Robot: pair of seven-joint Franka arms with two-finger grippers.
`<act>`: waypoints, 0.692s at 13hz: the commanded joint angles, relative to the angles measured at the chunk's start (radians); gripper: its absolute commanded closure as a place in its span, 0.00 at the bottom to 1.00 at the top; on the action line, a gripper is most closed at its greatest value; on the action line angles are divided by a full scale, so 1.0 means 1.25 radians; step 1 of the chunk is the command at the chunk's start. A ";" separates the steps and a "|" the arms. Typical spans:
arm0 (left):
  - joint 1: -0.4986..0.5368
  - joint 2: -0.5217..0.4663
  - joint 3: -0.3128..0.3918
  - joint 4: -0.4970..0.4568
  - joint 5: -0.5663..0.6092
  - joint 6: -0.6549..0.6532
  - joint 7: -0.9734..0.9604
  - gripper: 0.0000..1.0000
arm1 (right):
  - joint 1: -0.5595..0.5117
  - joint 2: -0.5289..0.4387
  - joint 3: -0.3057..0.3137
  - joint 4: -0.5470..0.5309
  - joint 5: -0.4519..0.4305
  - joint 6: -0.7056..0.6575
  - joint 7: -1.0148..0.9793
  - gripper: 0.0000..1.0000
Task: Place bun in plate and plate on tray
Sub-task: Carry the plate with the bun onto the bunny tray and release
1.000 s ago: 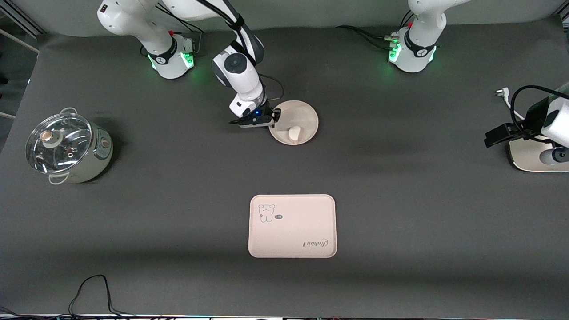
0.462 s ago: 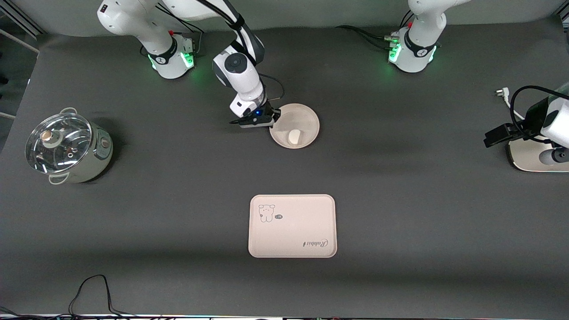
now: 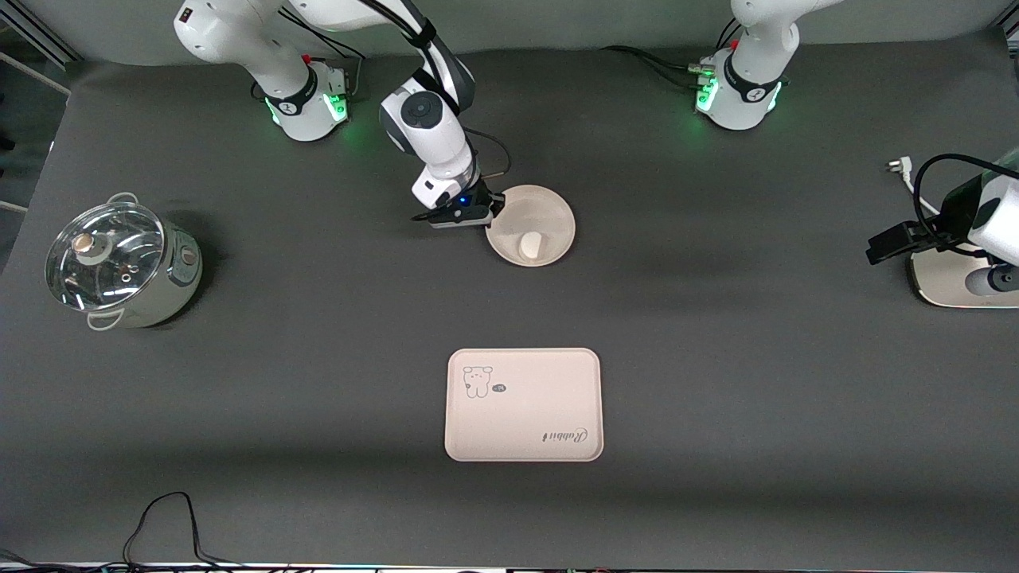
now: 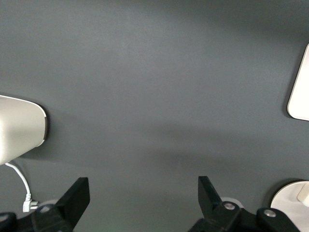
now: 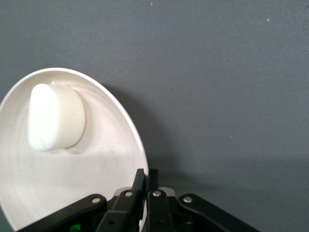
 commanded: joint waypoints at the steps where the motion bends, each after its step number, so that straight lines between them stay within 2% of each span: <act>1: -0.001 0.003 0.001 0.013 -0.009 0.001 0.010 0.00 | -0.031 -0.101 0.001 -0.004 0.023 -0.088 -0.060 1.00; 5: -0.003 0.003 0.001 0.013 -0.009 0.001 0.010 0.00 | -0.075 -0.252 0.000 0.002 0.023 -0.234 -0.123 1.00; 7: -0.003 0.003 0.001 0.013 -0.010 0.000 0.010 0.00 | -0.084 -0.256 -0.003 0.020 0.025 -0.241 -0.130 1.00; 9: -0.003 0.003 0.001 0.013 -0.010 0.001 0.010 0.00 | -0.106 -0.197 -0.003 0.093 0.026 -0.241 -0.138 1.00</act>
